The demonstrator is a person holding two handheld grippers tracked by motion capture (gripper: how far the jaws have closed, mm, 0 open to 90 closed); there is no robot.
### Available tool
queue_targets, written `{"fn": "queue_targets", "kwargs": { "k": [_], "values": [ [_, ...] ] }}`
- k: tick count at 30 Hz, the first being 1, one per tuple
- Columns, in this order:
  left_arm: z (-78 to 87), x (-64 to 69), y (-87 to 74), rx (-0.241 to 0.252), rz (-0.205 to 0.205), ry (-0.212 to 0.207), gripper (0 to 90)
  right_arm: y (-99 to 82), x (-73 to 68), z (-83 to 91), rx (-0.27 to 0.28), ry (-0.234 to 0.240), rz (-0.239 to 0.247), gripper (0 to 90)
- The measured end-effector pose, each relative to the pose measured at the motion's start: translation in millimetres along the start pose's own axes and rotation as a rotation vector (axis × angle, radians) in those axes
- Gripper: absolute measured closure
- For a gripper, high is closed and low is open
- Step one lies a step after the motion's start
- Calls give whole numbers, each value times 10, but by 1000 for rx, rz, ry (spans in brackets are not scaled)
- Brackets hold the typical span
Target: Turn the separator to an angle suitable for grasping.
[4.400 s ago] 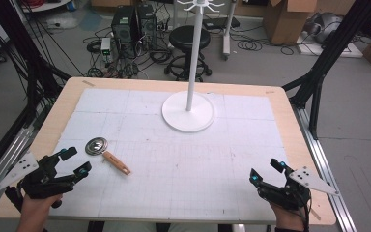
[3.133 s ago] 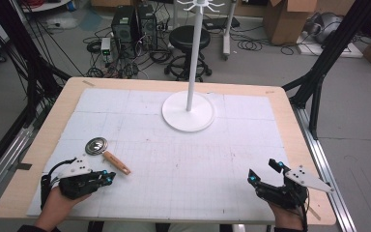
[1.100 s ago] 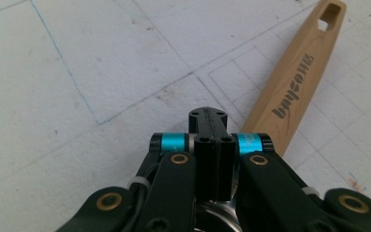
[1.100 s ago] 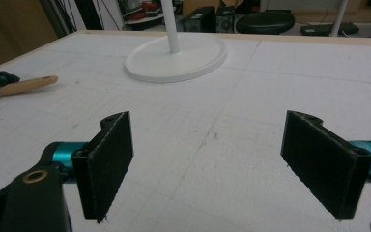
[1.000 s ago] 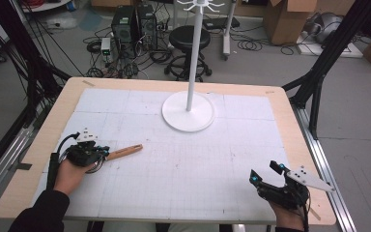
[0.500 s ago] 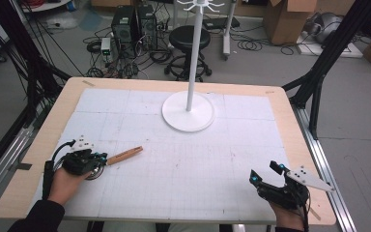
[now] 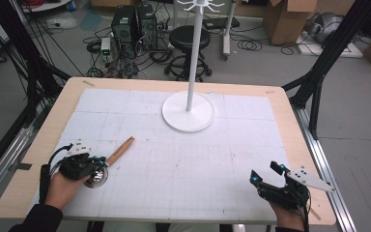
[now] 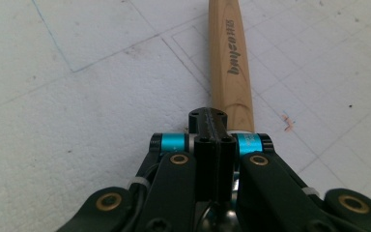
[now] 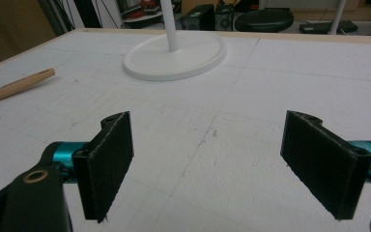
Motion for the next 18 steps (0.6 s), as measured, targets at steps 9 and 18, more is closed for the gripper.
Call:
{"fn": "queue_targets", "kwargs": {
  "k": [9, 18],
  "values": [
    [358, -17, 91, 186, 69, -11, 682, 12, -20, 1, 5, 10, 14, 184],
    [640, -5, 286, 413, 99, -63, 184, 32, -43, -3, 8, 10, 31, 187]
  ]
}}
Point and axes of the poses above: each handheld gripper's, and its own axes: z roughly backward along the jaws, y roughly out of its top, x roughly to its right, the point moved 9 cm from there along -z, roughly forward along the jaws, and after that the axes turned 13 degrees about -x, right-handed, at the moved point
